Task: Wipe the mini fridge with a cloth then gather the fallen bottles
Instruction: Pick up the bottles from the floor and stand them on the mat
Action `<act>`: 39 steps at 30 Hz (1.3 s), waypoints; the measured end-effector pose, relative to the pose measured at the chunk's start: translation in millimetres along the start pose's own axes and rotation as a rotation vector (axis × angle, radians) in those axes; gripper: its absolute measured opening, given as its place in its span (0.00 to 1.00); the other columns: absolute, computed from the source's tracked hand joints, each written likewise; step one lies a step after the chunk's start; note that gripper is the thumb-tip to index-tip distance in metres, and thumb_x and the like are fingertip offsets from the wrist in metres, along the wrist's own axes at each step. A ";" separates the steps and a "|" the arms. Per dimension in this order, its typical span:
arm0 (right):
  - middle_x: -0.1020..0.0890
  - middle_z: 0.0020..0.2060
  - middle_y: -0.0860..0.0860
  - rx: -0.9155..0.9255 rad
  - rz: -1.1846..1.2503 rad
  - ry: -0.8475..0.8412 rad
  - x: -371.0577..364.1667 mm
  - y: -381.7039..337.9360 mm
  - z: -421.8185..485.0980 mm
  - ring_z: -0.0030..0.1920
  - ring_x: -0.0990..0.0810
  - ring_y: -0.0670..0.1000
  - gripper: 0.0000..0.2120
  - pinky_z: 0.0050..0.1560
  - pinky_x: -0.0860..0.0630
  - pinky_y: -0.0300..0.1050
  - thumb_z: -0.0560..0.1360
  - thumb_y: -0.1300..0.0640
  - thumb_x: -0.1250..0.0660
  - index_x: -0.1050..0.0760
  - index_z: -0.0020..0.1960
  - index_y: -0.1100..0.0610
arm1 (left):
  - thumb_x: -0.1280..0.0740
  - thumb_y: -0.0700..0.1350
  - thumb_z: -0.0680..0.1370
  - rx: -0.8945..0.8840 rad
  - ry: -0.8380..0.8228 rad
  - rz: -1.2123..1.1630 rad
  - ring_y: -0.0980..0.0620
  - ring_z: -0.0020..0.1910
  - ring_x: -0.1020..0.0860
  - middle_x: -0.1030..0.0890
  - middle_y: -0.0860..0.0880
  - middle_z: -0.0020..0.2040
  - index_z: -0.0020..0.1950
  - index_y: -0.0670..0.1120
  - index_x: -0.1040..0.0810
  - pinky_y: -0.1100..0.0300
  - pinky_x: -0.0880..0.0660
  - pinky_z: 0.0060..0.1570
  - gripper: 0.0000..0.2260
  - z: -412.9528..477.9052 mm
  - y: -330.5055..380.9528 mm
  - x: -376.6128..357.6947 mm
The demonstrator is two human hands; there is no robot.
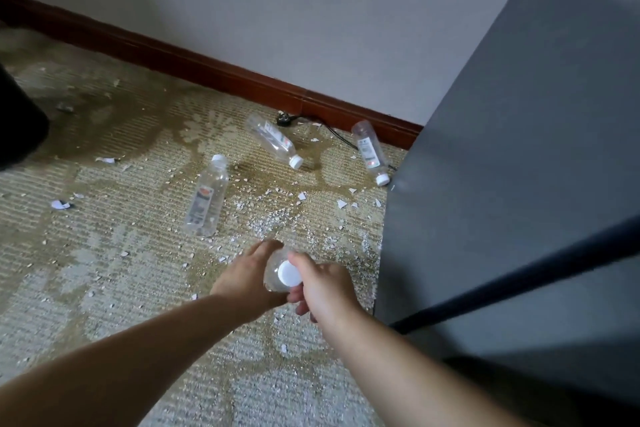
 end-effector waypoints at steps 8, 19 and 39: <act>0.23 0.33 0.46 0.254 -0.305 0.031 51.5 6.9 -60.3 0.33 0.25 0.46 0.21 0.32 0.30 0.42 0.69 0.34 0.35 0.29 0.38 0.53 | 0.25 0.64 0.57 -0.048 -0.407 -0.055 0.56 0.52 0.22 0.20 0.53 0.56 0.63 0.51 0.29 0.61 0.24 0.50 0.37 -59.3 41.8 -38.2; 0.24 0.35 0.43 0.486 -0.363 0.211 237.0 77.5 -156.6 0.39 0.24 0.45 0.13 0.39 0.30 0.39 0.64 0.48 0.23 0.24 0.42 0.50 | 0.28 0.70 0.57 -0.372 -0.600 0.046 0.56 0.60 0.26 0.25 0.58 0.62 0.67 0.58 0.34 0.55 0.29 0.63 0.42 -132.5 231.3 -119.3; 0.17 0.47 0.52 0.079 -0.238 0.695 539.7 316.4 -151.6 0.49 0.19 0.53 0.15 0.51 0.24 0.48 0.68 0.58 0.26 0.22 0.53 0.55 | 0.40 0.48 0.80 -0.437 -0.691 0.267 0.50 0.72 0.37 0.37 0.54 0.72 0.75 0.49 0.40 0.66 0.40 0.64 0.23 -169.2 425.7 -321.0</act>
Point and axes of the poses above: each hand's wrist, its own z-axis towards the middle knuckle, its own x-axis out of the back of the hand, y = z × x, the point moved 7 cm from there along z, towards the middle knuckle
